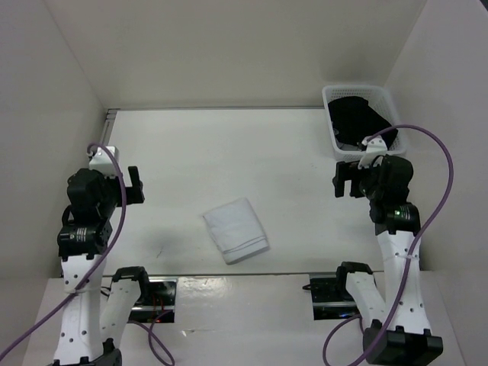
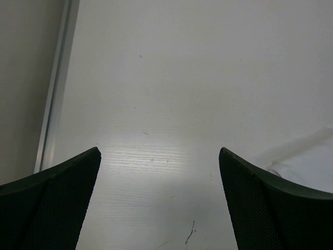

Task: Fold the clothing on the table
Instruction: Fold the skirt

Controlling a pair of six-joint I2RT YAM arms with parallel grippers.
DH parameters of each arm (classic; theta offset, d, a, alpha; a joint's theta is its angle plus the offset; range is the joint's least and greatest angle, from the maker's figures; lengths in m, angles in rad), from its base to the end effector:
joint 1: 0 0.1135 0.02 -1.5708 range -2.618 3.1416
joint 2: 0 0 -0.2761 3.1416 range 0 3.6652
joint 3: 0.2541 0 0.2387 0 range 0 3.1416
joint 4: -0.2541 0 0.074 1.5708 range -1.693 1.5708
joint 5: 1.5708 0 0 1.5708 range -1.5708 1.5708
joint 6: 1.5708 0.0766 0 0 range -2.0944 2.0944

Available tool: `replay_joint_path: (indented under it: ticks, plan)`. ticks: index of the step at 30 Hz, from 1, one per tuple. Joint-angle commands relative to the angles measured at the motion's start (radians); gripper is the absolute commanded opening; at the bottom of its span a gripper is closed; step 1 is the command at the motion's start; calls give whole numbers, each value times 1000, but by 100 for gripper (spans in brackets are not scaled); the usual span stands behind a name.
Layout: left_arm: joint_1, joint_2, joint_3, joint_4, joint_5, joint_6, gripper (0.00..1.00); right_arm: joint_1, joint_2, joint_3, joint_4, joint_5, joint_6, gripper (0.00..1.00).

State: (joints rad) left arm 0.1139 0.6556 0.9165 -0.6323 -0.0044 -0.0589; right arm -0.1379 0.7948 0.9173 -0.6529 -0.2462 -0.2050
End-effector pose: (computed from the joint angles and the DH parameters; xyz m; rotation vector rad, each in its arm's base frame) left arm 0.1482 0.0173 0.3447 -0.1705 1.9349 0.0408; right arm 0.1774 -0.0058 0.3233 -0.2170 2.0727 0.0503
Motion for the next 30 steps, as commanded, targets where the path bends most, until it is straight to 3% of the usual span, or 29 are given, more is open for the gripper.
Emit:
replay_joint_path:
  ticks: [1,12,30]
  plan:
    - [27,-27,10,52,-8,-12,100,-26,-34,-6,81,45,21,99]
    - [49,-80,10,52,52,18,100,-101,-167,-34,90,6,1,99]
    - [67,-114,10,43,80,36,100,-101,-146,-34,81,-4,-8,99]
